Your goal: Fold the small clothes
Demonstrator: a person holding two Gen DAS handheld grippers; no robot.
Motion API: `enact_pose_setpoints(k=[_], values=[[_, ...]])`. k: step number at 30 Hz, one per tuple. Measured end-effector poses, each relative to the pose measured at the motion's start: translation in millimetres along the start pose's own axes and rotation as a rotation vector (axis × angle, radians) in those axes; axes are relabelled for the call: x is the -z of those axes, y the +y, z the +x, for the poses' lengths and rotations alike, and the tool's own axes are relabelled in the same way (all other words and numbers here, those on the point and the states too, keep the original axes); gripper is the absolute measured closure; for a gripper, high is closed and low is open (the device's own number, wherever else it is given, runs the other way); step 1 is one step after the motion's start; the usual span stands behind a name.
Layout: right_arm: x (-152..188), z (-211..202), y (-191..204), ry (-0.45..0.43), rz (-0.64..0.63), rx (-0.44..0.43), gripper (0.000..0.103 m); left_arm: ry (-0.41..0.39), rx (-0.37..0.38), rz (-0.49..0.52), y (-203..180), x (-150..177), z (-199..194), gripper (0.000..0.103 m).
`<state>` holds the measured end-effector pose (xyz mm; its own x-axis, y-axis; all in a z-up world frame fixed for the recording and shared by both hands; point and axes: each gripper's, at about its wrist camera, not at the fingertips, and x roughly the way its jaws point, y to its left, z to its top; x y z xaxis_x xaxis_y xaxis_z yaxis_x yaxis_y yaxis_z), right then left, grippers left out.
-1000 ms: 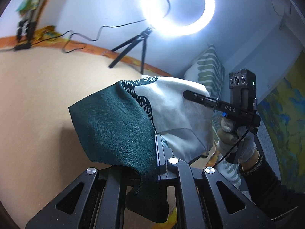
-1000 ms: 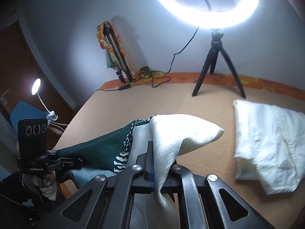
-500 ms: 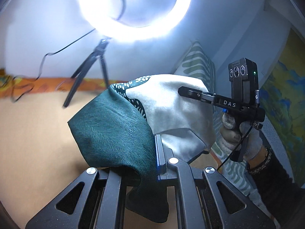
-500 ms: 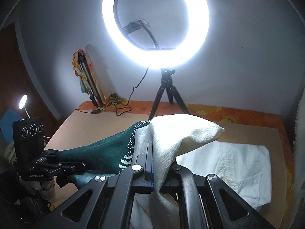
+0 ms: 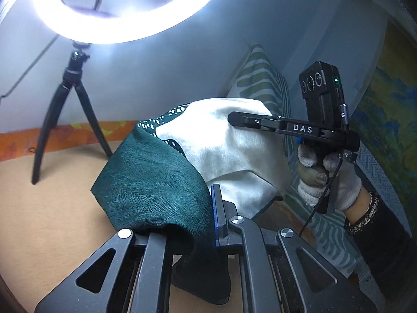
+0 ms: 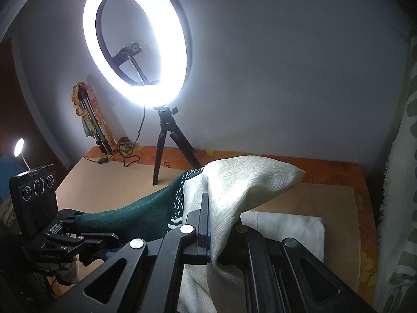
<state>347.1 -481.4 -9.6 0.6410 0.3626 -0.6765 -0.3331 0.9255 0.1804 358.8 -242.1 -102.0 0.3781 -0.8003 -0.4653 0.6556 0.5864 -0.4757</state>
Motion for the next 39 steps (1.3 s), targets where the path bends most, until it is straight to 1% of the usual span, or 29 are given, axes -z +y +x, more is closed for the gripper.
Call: enact_pose_setpoints(k=[3, 6, 7, 10, 13, 14, 15, 16, 17, 18, 19, 20, 21, 23, 24, 26, 28, 30, 32, 33, 35, 37, 39], values=[[10.2, 11.2, -28.3, 0.045, 0.016, -0.010, 0.102, 0.027, 0.029, -0.044, 5.0, 11.0, 14.9, 0.096], [21.9, 20.7, -50.3, 0.082, 0.033, -0.010, 0.102, 0.075, 0.061, -0.084, 8.8, 26.1, 31.4, 0.096], [27.3, 24.8, -58.2, 0.100, 0.035, -0.004, 0.102, 0.101, 0.074, -0.095, 9.5, 32.9, 37.7, 0.096], [40.7, 33.3, -77.5, 0.143, 0.046, 0.034, 0.101, 0.123, 0.077, -0.110, 9.6, 44.1, 42.9, 0.096], [49.6, 36.3, -102.2, 0.147, 0.105, 0.071, 0.100, 0.154, 0.092, -0.131, 11.2, 47.0, 44.9, 0.096], [51.7, 37.2, -108.5, 0.149, 0.120, 0.084, 0.096, 0.160, 0.091, -0.134, 11.6, 46.3, 46.3, 0.096], [53.1, 39.5, -113.8, 0.158, 0.134, 0.106, 0.093, 0.168, 0.086, -0.134, 11.7, 45.9, 45.6, 0.093], [55.2, 41.7, -119.9, 0.174, 0.150, 0.136, 0.082, 0.183, 0.081, -0.138, 12.1, 46.6, 45.2, 0.090], [56.9, 42.4, -125.8, 0.187, 0.166, 0.162, 0.067, 0.202, 0.081, -0.149, 11.8, 46.8, 47.3, 0.088], [58.1, 42.2, -130.1, 0.193, 0.183, 0.185, 0.065, 0.219, 0.081, -0.161, 8.8, 42.8, 55.8, 0.084], [59.5, 40.5, -135.5, 0.191, 0.208, 0.207, 0.065, 0.242, 0.088, -0.183, 10.4, 45.3, 55.0, 0.081], [60.8, 37.7, -139.8, 0.182, 0.236, 0.224, 0.064, 0.262, 0.097, -0.207, 12.0, 47.5, 55.4, 0.072], [62.1, 34.3, -143.1, 0.170, 0.259, 0.225, 0.063, 0.279, 0.109, -0.234, 13.3, 50.2, 54.4, 0.066], [62.0, 28.1, -143.7, 0.145, 0.275, 0.253, 0.063, 0.299, 0.134, -0.263, 12.6, 54.6, 49.9, 0.066], [61.8, 25.7, -142.5, 0.140, 0.273, 0.264, 0.063, 0.313, 0.134, -0.262, 10.5, 56.8, 48.3, 0.066], [60.5, 20.4, -136.9, 0.129, 0.265, 0.277, 0.063, 0.331, 0.116, -0.257, 9.9, 56.3, 53.8, 0.066], [57.7, 16.7, -131.0, 0.122, 0.251, 0.292, 0.063, 0.344, 0.118, -0.259, 10.0, 61.6, 50.9, 0.066], [56.5, 10.6, -122.4, 0.111, 0.237, 0.314, 0.063, 0.352, 0.101, -0.240, 7.0, 66.0, 45.4, 0.066], [56.9, 3.6, -115.1, 0.096, 0.238, 0.329, 0.060, 0.359, 0.098, -0.239, 5.9, 69.4, 40.5, 0.066], [57.7, 0.5, -111.8, 0.089, 0.236, 0.333, 0.058, 0.359, 0.114, -0.255, 5.7, 71.2, 36.8, 0.066], [60.0, -9.6, -103.4, 0.071, 0.236, 0.344, 0.054, 0.333, 0.164, -0.286, 5.3, 73.1, 29.9, 0.066], [63.0, -20.2, -95.1, 0.055, 0.249, 0.341, 0.054, 0.296, 0.214, -0.335, 3.8, 69.9, 28.0, 0.066], [65.0, -31.7, -84.2, 0.037, 0.250, 0.330, 0.054, 0.264, 0.256, -0.355, -1.3, 66.4, 24.0, 0.066]])
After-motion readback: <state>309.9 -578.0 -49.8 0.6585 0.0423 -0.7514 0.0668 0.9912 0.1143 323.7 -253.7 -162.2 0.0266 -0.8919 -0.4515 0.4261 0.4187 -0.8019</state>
